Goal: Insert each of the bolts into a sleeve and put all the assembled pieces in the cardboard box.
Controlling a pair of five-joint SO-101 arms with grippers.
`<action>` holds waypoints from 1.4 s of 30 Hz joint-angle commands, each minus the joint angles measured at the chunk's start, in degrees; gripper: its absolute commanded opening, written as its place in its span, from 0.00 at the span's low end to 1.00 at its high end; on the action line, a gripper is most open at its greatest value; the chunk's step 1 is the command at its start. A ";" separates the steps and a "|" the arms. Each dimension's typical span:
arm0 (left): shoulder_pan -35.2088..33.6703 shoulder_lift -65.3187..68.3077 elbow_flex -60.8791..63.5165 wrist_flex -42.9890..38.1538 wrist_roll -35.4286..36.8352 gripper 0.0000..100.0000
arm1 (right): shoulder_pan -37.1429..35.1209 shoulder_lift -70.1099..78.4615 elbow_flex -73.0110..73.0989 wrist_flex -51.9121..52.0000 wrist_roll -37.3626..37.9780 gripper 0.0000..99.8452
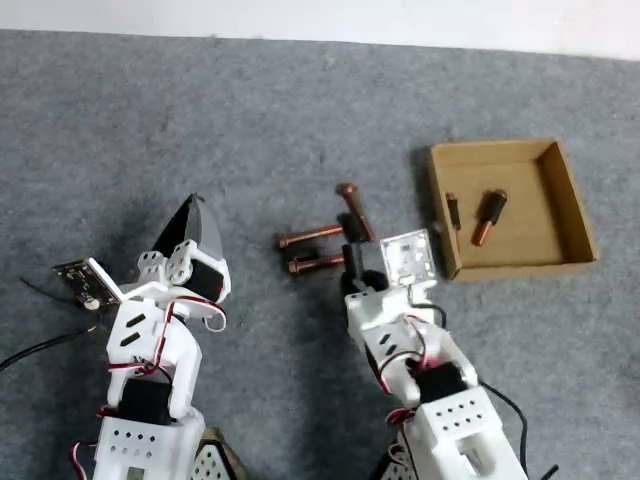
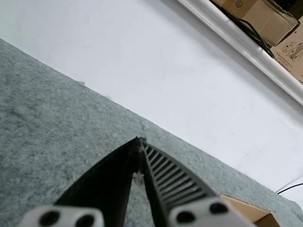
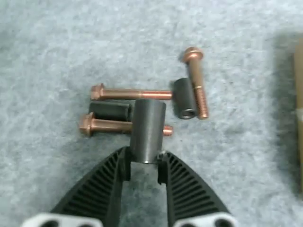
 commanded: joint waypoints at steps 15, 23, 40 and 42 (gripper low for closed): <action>-0.13 -0.92 1.27 0.09 -0.26 0.01 | 4.79 -7.60 1.19 -2.33 0.62 0.01; -0.13 -0.92 1.27 0.09 -0.26 0.01 | 7.34 -7.60 1.19 -2.51 0.26 0.01; -0.13 -1.01 1.27 0.09 -0.26 0.01 | 18.07 -7.69 0.75 -2.59 -5.80 0.01; -0.13 -1.01 1.27 0.09 -0.26 0.01 | 19.65 -7.69 0.75 -2.59 -7.82 0.01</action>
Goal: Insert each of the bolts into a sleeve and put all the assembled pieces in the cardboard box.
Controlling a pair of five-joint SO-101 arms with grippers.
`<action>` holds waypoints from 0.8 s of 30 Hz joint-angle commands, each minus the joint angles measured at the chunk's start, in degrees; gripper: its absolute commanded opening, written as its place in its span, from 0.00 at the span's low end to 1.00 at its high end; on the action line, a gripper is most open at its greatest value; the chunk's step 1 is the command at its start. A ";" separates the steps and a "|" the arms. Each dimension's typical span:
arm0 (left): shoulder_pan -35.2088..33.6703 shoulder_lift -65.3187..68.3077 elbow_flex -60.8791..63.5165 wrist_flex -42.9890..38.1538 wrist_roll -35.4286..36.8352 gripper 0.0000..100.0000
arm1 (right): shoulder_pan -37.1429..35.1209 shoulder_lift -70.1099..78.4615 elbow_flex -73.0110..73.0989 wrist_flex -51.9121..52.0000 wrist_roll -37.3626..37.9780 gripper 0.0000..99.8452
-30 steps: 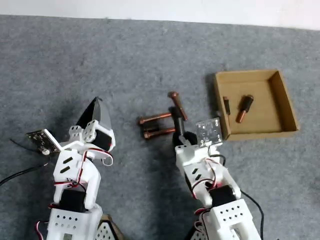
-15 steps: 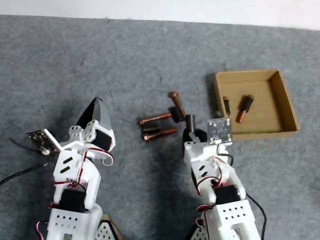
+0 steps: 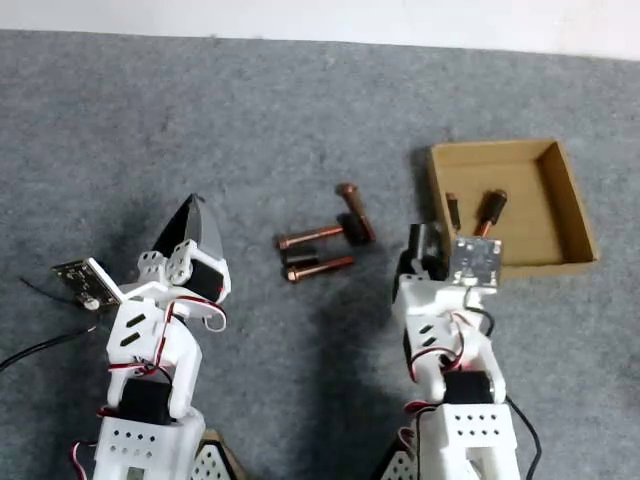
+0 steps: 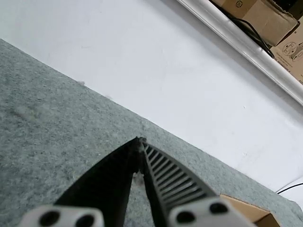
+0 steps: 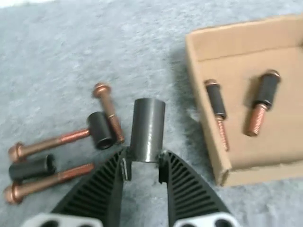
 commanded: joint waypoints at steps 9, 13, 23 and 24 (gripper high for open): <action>-0.13 -1.01 1.27 0.09 -0.26 0.01 | 5.14 -1.54 -1.54 -2.51 -3.25 0.01; -0.13 -1.01 1.27 0.09 -0.26 0.01 | 8.75 -1.63 -2.07 -2.59 -3.34 0.01; -0.04 -1.01 1.27 0.09 -0.26 0.01 | 9.71 -1.63 -2.68 -2.42 -3.43 0.01; -0.04 -1.01 1.27 0.09 -0.26 0.01 | 9.98 -1.63 -2.68 -2.42 -3.43 0.01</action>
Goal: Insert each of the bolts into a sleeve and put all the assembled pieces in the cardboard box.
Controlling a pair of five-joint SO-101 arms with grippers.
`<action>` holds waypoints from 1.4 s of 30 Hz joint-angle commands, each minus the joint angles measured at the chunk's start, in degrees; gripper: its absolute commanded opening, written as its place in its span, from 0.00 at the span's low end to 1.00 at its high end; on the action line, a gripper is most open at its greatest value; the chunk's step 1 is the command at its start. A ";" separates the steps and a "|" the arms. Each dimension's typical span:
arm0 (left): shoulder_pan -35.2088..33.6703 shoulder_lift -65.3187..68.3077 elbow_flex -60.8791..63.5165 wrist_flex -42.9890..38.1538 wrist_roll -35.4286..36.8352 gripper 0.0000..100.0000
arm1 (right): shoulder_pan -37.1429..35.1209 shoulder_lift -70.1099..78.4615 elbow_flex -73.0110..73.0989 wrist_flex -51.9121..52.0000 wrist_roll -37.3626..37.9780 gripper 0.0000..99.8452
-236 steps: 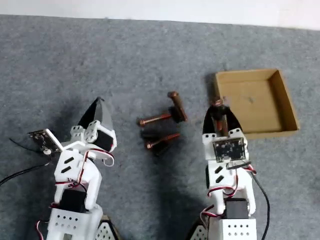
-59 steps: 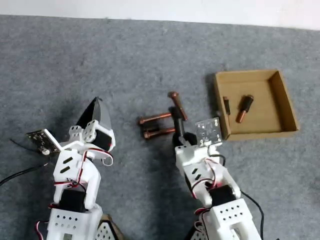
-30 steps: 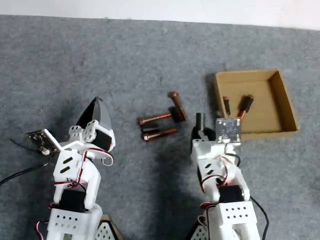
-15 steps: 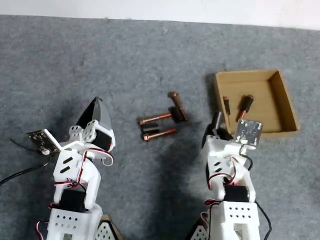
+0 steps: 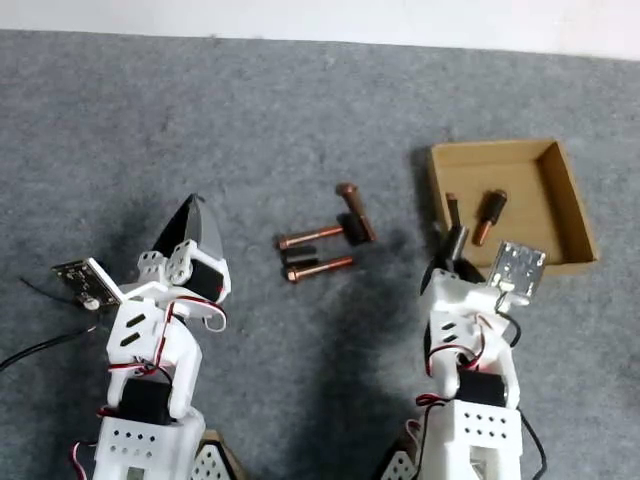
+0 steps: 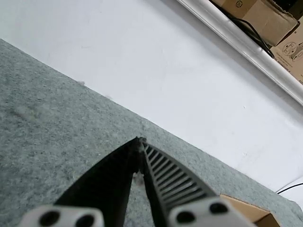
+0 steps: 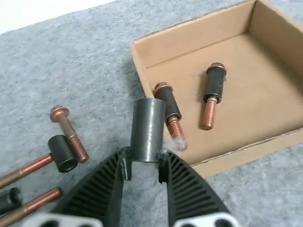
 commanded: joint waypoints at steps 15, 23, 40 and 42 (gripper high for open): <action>-0.04 -1.01 1.27 0.09 -0.26 0.01 | -15.25 -1.10 -0.04 -2.07 4.22 0.01; -0.04 -0.92 1.27 0.09 -0.26 0.01 | -33.63 -1.36 3.65 10.33 15.74 0.01; 0.04 -0.84 1.27 0.09 -0.26 0.01 | -35.03 -0.92 -1.27 12.79 16.09 0.00; 0.04 -0.75 1.27 0.09 -0.26 0.01 | -35.03 -0.92 -1.45 12.79 16.09 0.00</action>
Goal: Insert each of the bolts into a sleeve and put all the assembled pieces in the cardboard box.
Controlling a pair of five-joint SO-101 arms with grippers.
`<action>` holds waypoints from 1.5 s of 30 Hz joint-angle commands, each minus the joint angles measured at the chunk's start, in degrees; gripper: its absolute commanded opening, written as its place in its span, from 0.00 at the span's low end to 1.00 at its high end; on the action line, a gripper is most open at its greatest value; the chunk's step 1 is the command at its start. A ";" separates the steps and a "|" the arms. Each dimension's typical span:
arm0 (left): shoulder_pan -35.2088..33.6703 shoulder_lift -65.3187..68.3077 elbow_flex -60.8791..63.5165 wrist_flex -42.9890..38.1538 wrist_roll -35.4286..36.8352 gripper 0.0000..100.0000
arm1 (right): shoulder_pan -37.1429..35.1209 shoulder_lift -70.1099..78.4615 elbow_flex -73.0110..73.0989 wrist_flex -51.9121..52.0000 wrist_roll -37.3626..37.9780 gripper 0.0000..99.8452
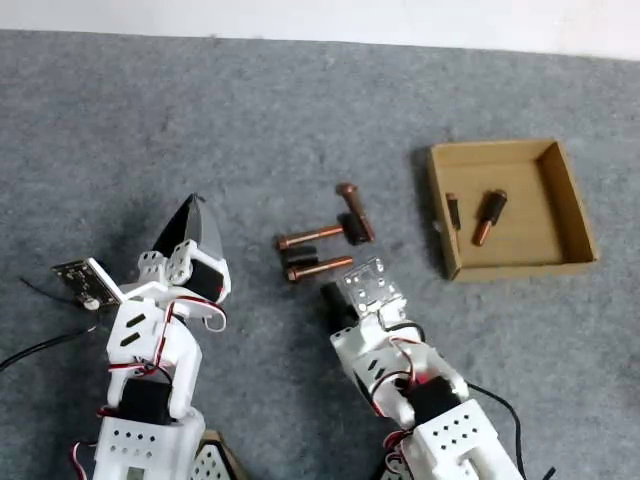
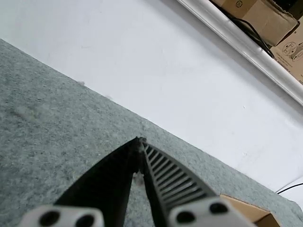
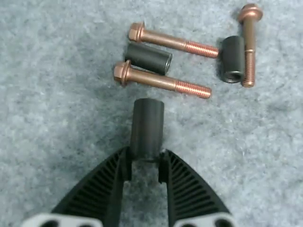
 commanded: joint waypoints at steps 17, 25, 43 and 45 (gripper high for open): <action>-0.04 -0.84 1.27 0.09 -0.26 0.01 | 2.33 38.73 -18.86 -6.46 0.18 0.00; -0.04 -0.92 1.27 0.09 -0.26 0.01 | -3.21 47.08 -22.55 -0.92 0.53 0.00; -0.13 -1.10 1.27 0.09 -0.26 0.01 | 3.38 37.05 -22.20 -0.84 0.18 0.00; -0.13 -1.10 1.27 0.09 -0.26 0.01 | 5.14 31.52 -19.82 -0.84 0.18 0.00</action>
